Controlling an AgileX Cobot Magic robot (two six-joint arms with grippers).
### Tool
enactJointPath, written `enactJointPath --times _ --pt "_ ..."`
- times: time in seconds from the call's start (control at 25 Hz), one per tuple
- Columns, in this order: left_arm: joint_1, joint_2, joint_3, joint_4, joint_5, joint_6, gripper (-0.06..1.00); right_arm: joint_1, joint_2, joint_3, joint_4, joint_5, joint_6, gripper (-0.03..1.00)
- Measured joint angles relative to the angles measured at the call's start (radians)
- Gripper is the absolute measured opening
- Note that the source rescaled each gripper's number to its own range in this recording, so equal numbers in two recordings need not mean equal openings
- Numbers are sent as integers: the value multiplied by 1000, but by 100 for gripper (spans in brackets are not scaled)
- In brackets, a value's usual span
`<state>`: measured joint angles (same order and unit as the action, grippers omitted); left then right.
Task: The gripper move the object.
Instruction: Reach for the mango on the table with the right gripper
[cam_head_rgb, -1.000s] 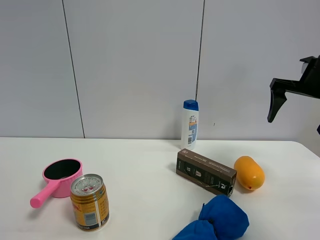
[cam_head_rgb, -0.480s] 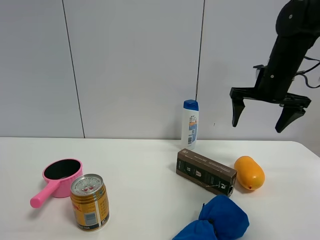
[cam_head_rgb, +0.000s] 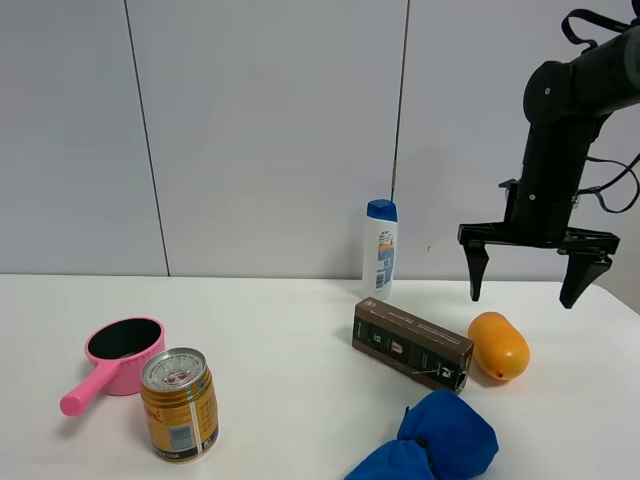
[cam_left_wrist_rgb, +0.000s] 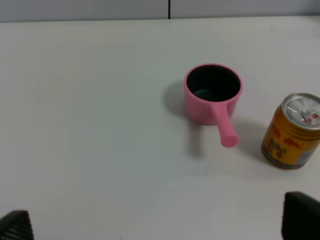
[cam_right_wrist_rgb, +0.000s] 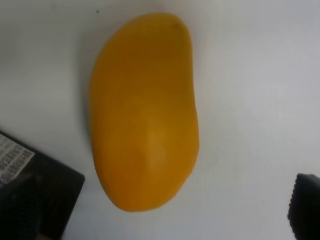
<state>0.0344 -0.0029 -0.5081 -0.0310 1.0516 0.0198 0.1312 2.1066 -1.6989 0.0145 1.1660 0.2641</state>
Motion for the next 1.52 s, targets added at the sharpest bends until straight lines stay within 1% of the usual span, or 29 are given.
enactJointPath --times 0.32,0.8,0.92,1.0,1.08,1.32,1.52 --pt "0 0 0 0 0 0 100 0 53 0 0 -1 17 98" --pt "0 0 0 0 0 0 100 0 64 0 0 -64 22 97" --pt "0 0 0 0 0 0 100 0 65 0 0 -83 24 93" --pt "0 0 0 0 0 0 100 0 72 -1 0 -84 24 89" --pt "0 0 0 0 0 0 100 0 89 -3 0 -81 24 87" --pt "0 0 0 0 0 0 100 0 155 -3 16 -63 25 86" --pt "0 0 0 0 0 0 100 2 159 -3 15 -58 25 85"
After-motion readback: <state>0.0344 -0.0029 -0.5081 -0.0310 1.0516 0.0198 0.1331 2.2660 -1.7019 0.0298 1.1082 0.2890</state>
